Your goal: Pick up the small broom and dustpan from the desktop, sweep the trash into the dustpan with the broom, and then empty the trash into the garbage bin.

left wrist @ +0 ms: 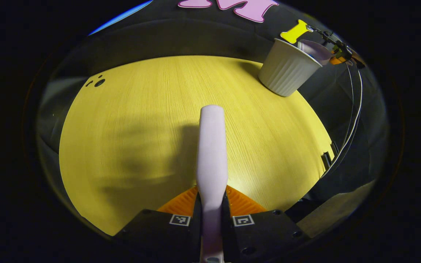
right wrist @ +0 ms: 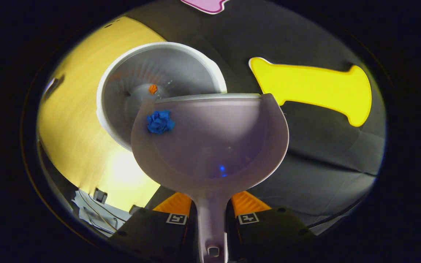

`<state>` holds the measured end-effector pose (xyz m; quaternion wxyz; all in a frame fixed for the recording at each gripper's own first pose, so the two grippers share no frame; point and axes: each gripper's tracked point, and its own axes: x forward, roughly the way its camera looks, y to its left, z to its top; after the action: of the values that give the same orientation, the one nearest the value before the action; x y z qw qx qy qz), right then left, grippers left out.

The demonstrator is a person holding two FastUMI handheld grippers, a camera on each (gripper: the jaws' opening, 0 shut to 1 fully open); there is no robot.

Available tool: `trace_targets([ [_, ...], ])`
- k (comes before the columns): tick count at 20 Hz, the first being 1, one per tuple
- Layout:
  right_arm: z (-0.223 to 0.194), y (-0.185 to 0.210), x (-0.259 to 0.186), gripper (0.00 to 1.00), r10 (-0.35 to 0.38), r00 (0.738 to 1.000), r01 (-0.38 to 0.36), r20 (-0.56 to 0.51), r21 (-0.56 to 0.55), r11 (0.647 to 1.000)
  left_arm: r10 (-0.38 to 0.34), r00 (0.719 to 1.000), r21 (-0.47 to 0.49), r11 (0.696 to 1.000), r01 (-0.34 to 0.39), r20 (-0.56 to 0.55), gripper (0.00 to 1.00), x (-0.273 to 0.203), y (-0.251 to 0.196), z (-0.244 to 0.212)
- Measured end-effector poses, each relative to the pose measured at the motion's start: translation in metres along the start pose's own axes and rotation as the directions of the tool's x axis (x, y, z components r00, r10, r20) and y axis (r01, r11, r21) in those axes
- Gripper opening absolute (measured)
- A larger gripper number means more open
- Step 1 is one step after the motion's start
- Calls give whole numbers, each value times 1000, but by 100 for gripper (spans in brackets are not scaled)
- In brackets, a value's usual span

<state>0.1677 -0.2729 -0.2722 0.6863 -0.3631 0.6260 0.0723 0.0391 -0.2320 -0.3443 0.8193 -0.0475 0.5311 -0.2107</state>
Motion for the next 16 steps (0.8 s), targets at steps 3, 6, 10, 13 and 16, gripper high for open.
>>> trace_targets([
  [3, 8, 3, 3, 36, 9, 1000, -10, -7, -17, 1000, 2, 1000, -5, 1000, -2, 0, 28, 1, 0, 1],
  [6, 8, 2, 6, 36, 8, 1000, -9, -6, -13, 1000, 4, 1000, -4, 1000, -4, -4, 28, 1, 0, 1],
  [10, 3, 7, 5, 35, 38, 999, -40, 20, 75, 996, 10, 1000, -5, 1000, -10, -4, 27, 3, 1, 2],
  [13, 1, 15, 4, 36, 56, 995, -71, 80, 194, 978, 19, 1000, -6, 1000, -19, -3, 28, 4, 2, 3],
  [16, -4, 20, -3, 36, 67, 984, -120, 168, 329, 937, 36, 999, -5, 999, -36, 2, 27, 4, 4, 5],
])
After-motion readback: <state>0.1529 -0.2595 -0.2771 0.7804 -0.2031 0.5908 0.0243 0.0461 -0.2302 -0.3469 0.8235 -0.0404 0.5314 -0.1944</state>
